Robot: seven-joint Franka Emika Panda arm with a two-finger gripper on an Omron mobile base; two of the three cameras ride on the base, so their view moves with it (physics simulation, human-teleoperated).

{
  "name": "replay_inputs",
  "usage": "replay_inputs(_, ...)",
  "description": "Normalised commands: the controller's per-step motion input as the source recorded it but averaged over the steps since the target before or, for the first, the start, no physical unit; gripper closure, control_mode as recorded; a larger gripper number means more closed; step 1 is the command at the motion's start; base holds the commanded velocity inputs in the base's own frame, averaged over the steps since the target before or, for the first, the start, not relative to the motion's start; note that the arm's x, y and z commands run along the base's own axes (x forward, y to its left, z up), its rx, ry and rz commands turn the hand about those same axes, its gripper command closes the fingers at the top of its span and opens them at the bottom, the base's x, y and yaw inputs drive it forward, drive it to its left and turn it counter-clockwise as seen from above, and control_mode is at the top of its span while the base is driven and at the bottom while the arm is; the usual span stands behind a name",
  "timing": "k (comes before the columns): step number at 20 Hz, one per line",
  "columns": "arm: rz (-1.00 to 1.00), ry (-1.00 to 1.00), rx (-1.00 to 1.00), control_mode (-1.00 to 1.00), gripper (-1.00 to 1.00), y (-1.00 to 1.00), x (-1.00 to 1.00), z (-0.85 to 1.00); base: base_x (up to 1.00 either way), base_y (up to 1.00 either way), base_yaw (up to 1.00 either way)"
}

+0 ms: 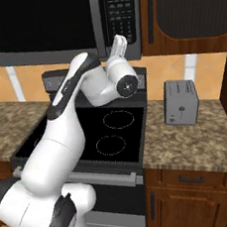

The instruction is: Pick the lemon from the sink and place it in the bowl. Then pick the bowl and place it in the microwave. Then close the microwave door and press the start button.

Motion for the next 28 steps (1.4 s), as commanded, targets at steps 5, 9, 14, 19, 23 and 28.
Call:
replay_inputs(5, -0.02, -0.15, -0.03, -1.0, 1.0, 0.0, 0.54, 0.18, 0.0, 0.0, 0.0)
replay_inputs(9, -0.12, -0.03, -0.04, -1.0, 1.0, 0.1, 0.83, 0.0, 0.0, 0.0, 0.0)
replay_inputs(14, -0.11, -0.02, 0.0, -1.0, 1.0, 0.0, 0.44, 0.18, 0.0, 0.0, 0.0)
replay_inputs(19, -0.05, -0.01, 0.0, -1.0, 1.0, 0.0, 0.27, 0.26, 0.0, 0.0, 0.0)
replay_inputs(23, -0.01, 0.0, 0.0, -1.0, 1.0, -0.02, 0.46, 0.0, 0.0, 0.0, 0.0)
replay_inputs(28, 0.0, 0.0, 0.0, -1.0, 1.0, -0.19, 0.07, 0.0, 0.0, 0.0, 0.0)
